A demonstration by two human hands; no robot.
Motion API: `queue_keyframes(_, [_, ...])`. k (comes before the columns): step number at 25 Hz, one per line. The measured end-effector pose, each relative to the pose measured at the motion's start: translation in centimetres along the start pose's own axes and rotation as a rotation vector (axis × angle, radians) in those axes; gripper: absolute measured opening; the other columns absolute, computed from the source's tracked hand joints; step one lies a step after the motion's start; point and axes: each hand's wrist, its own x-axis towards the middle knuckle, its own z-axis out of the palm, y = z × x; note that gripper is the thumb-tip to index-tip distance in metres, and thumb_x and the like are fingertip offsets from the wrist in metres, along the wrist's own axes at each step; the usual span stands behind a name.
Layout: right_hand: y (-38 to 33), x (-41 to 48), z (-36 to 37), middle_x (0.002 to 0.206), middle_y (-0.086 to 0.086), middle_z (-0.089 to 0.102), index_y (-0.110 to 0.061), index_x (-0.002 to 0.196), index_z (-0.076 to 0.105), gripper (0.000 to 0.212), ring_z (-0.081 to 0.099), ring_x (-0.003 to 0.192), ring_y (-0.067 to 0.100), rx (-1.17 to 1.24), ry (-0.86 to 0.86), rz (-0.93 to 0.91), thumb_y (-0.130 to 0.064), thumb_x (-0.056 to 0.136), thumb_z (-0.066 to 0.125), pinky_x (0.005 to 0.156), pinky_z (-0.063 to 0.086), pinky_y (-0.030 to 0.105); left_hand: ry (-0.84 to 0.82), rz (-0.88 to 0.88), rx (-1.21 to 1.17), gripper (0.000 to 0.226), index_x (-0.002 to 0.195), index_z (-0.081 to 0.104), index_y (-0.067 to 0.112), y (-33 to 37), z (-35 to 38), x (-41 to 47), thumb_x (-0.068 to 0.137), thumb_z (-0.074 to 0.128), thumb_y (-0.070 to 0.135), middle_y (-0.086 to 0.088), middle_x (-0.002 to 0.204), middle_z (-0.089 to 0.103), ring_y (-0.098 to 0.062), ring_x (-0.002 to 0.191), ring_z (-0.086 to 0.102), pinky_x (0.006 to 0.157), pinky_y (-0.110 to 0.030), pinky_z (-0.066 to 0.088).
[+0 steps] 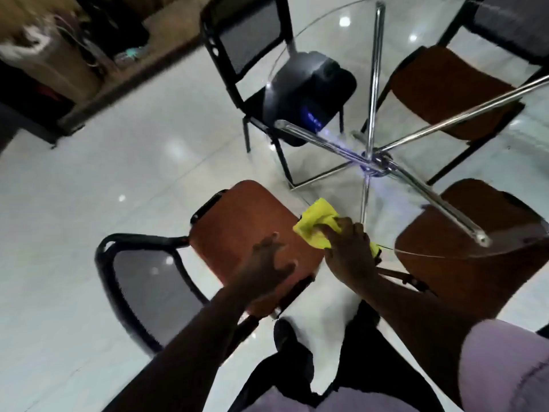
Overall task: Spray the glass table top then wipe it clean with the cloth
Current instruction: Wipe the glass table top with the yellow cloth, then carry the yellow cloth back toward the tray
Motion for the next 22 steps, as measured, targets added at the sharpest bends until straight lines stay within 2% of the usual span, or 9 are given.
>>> queue_keyframes(1, [-4.3, 0.6, -0.3, 0.14, 0.013, 0.058, -0.036, 0.147, 0.06, 0.071, 0.062, 0.116, 0.045, 0.069, -0.16, -0.13, -0.02, 0.081, 0.08, 0.093, 0.057, 0.05, 0.016, -0.009, 0.008, 0.073, 0.137, 0.065, 0.01, -1.9, -3.1, -3.3, 0.085, 0.066, 0.062, -0.014, 0.145, 0.062, -0.028, 0.134, 0.061, 0.112, -0.036, 0.047])
queue_keyframes(3, [-13.0, 0.7, -3.2, 0.15, 0.007, 0.062, -0.027, 0.152, 0.058, 0.067, 0.059, 0.136, 0.035, 0.239, -0.425, -0.245, -0.018, 0.089, 0.075, 0.11, 0.049, 0.039, 0.157, -0.045, 0.046, 0.067, 0.136, 0.065, 0.02, -4.7, -9.5, -7.4, 0.085, 0.065, 0.063, -0.001, 0.137, 0.068, -0.016, 0.125, 0.065, 0.104, -0.027, 0.05])
queue_keyframes(5, [-19.5, 1.4, -5.9, 0.146, 0.004, 0.068, -0.027, 0.147, 0.064, 0.063, 0.064, 0.134, 0.025, 0.361, -0.42, -0.34, -0.017, 0.086, 0.078, 0.11, 0.051, 0.033, 0.3, -0.062, 0.094, 0.045, 0.129, 0.07, 0.028, -7.5, -15.6, -13.2, 0.091, 0.069, 0.053, 0.014, 0.124, 0.071, 0.011, 0.112, 0.06, 0.095, -0.01, 0.045])
queue_keyframes(7, [-25.3, 2.4, -8.2, 0.129, 0.0, 0.074, -0.037, 0.138, 0.068, 0.06, 0.07, 0.116, 0.019, 0.397, -0.384, -0.448, -0.023, 0.081, 0.082, 0.095, 0.056, 0.031, 0.401, -0.127, 0.04, 0.024, 0.116, 0.073, 0.033, -10.0, -20.1, -17.9, 0.093, 0.075, 0.037, 0.024, 0.108, 0.068, 0.021, 0.101, 0.056, 0.084, -0.001, 0.04])
queue_keyframes(9, [-30.6, 3.4, -10.6, 0.116, -0.003, 0.075, -0.039, 0.133, 0.068, 0.059, 0.07, 0.104, 0.019, 0.397, -0.346, -0.503, -0.023, 0.078, 0.083, 0.082, 0.055, 0.029, 0.525, -0.173, -0.051, 0.025, 0.115, 0.072, 0.033, -12.1, -23.6, -21.7, 0.091, 0.078, 0.035, 0.022, 0.11, 0.069, 0.011, 0.103, 0.063, 0.088, -0.012, 0.05])
queue_keyframes(12, [-38.8, 4.1, -15.3, 0.116, -0.007, 0.072, -0.04, 0.131, 0.069, 0.065, 0.07, 0.111, 0.021, 0.413, -0.294, -0.547, -0.019, 0.071, 0.085, 0.088, 0.056, 0.032, 0.646, -0.21, -0.142, 0.033, 0.12, 0.071, 0.033, -15.8, -28.9, -27.5, 0.09, 0.077, 0.046, 0.022, 0.118, 0.07, 0.004, 0.108, 0.066, 0.092, -0.031, 0.058])
queue_keyframes(15, [-47.0, 7.3, -19.4, 0.119, -0.006, 0.074, -0.048, 0.125, 0.068, 0.068, 0.07, 0.11, 0.016, 0.459, -0.193, -0.579, -0.028, 0.062, 0.085, 0.082, 0.053, 0.025, 0.729, -0.128, -0.106, 0.033, 0.119, 0.071, 0.034, -21.1, -36.4, -29.0, 0.091, 0.074, 0.05, 0.024, 0.117, 0.069, 0.005, 0.109, 0.064, 0.092, -0.03, 0.059])
queue_keyframes(18, [-54.5, 11.9, -22.1, 0.116, -0.008, 0.072, -0.049, 0.125, 0.07, 0.066, 0.068, 0.103, 0.012, 0.446, -0.132, -0.554, -0.025, 0.067, 0.094, 0.078, 0.047, 0.018, 0.748, -0.035, -0.077, 0.031, 0.119, 0.071, 0.033, -27.2, -44.1, -28.7, 0.093, 0.072, 0.048, 0.023, 0.116, 0.069, 0.005, 0.109, 0.065, 0.092, -0.029, 0.058])
queue_keyframes(22, [-60.4, 15.7, -21.7, 0.112, -0.002, 0.078, -0.055, 0.105, 0.07, 0.056, 0.074, 0.101, 0.019, 0.522, -0.063, -0.31, -0.028, 0.063, 0.095, 0.091, 0.059, 0.037, 0.639, 0.046, -0.006, 0.031, 0.117, 0.069, 0.042, -35.9, -55.4, -25.6, 0.091, 0.069, 0.058, 0.021, 0.115, 0.069, 0.002, 0.106, 0.066, 0.09, -0.033, 0.06])
